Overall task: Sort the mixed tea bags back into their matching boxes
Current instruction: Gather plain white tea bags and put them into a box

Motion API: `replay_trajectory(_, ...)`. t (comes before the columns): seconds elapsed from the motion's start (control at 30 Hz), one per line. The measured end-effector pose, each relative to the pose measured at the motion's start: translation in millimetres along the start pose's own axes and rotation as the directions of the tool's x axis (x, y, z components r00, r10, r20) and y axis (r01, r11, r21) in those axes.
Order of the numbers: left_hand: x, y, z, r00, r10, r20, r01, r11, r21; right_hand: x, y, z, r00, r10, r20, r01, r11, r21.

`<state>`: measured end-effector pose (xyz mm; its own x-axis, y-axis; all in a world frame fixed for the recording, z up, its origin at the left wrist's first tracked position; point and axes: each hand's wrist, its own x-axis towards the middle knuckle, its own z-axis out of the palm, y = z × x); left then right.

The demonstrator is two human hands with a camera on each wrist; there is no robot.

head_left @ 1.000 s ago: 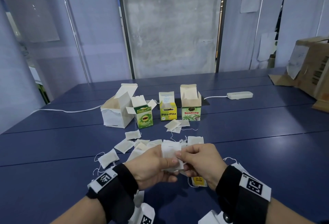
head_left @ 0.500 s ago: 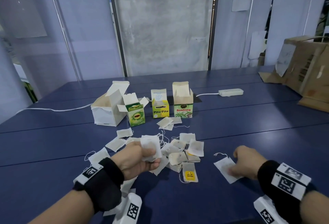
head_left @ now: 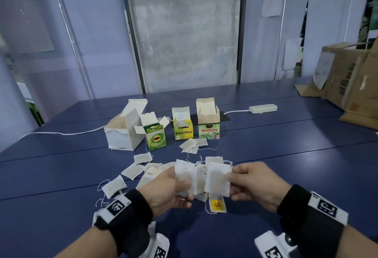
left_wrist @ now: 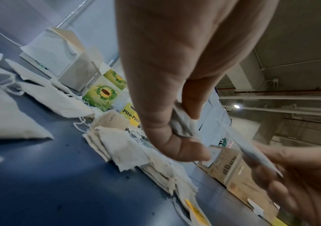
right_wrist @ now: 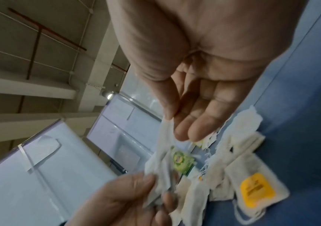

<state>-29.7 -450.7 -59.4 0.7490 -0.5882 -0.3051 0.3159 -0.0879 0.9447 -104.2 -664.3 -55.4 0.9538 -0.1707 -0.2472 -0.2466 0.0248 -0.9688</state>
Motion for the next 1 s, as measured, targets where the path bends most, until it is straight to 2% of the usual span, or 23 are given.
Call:
replay_trajectory(0.1, -3.6, 2.2, 4.6, 0.999, -0.001, 0.043, 0.001, 1.0, 0.014, 1.7, -5.1, 26.5, 0.999, -0.037, -0.028, 0.038, 0.999, 0.025)
replay_trajectory(0.27, -11.0, 7.6, -1.9, 0.994, -0.046, 0.102, 0.058, 0.992, -0.114, 10.3, -4.7, 55.0, 0.988, -0.124, -0.093, 0.119, 0.991, -0.061)
replay_trajectory(0.4, -15.7, 1.3, -12.2, 0.991, 0.014, 0.134, -0.01, 0.999, -0.031, 18.9, 1.1, 72.2, 0.987, -0.144, -0.067, 0.141, 0.989, -0.053)
replay_trajectory(0.47, -15.7, -1.9, -18.1, 0.995, 0.017, 0.103, -0.014, 1.0, -0.027, 23.8, 3.9, 72.0, 0.986, -0.153, -0.063, 0.148, 0.986, -0.074)
replay_trajectory(0.57, -14.1, -2.6, -34.6, 1.0, -0.018, -0.003, 0.018, 0.997, -0.078, 37.8, 8.7, 49.1, 0.958, -0.223, -0.177, 0.174, 0.951, -0.256)
replay_trajectory(0.67, -12.8, 1.1, -54.6, 0.995, -0.06, -0.077, 0.046, 0.984, -0.175, 52.4, 14.0, 7.3, 0.934, -0.256, -0.249, 0.098, 0.855, -0.51)
replay_trajectory(0.8, -7.4, 10.1, -64.1, 0.986, -0.107, -0.127, 0.054, 0.929, -0.366, 68.3, 17.2, -28.7, 0.973, -0.157, -0.169, -0.027, 0.652, -0.758)
replay_trajectory(0.87, -3.9, 14.6, -62.9, 0.983, -0.121, -0.141, 0.042, 0.885, -0.463, 76.7, 14.8, -31.4, 0.985, -0.123, -0.123, -0.03, 0.579, -0.815)
replay_trajectory(1.0, 3.4, 21.1, -61.9, 0.985, -0.111, -0.134, 0.023, 0.846, -0.532, 87.6, 4.8, -23.2, 0.997, -0.08, -0.016, 0.023, 0.469, -0.883)
